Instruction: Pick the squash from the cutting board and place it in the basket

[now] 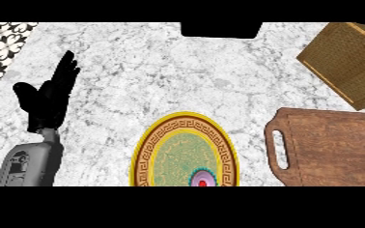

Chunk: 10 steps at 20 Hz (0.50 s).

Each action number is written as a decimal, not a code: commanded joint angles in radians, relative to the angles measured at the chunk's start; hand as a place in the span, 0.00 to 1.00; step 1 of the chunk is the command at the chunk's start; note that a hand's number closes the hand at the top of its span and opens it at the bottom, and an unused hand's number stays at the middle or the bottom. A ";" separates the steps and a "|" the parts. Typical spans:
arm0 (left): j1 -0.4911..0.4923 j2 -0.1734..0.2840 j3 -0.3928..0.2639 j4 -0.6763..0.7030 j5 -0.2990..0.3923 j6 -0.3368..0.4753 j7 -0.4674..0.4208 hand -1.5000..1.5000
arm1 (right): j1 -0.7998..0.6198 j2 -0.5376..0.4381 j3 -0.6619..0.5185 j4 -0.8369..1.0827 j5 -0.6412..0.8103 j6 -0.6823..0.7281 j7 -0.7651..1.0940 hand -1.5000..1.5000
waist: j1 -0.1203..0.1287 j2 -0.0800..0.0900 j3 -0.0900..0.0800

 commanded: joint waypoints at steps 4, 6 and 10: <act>0.008 -0.012 0.015 0.024 0.002 0.017 -0.017 0.50 | 0.054 -0.058 -0.144 -0.071 -0.155 -0.034 -0.063 0.00 | -0.037 -0.011 0.000; 0.030 0.002 0.022 0.005 0.007 0.008 0.000 0.50 | 0.130 -0.049 -0.176 -0.108 -0.198 -0.069 -0.103 0.00 | -0.050 -0.017 -0.001; 0.072 0.027 0.038 -0.038 0.022 -0.013 0.014 0.50 | 0.241 -0.059 -0.229 -0.184 -0.293 0.029 -0.159 0.00 | -0.059 -0.024 -0.001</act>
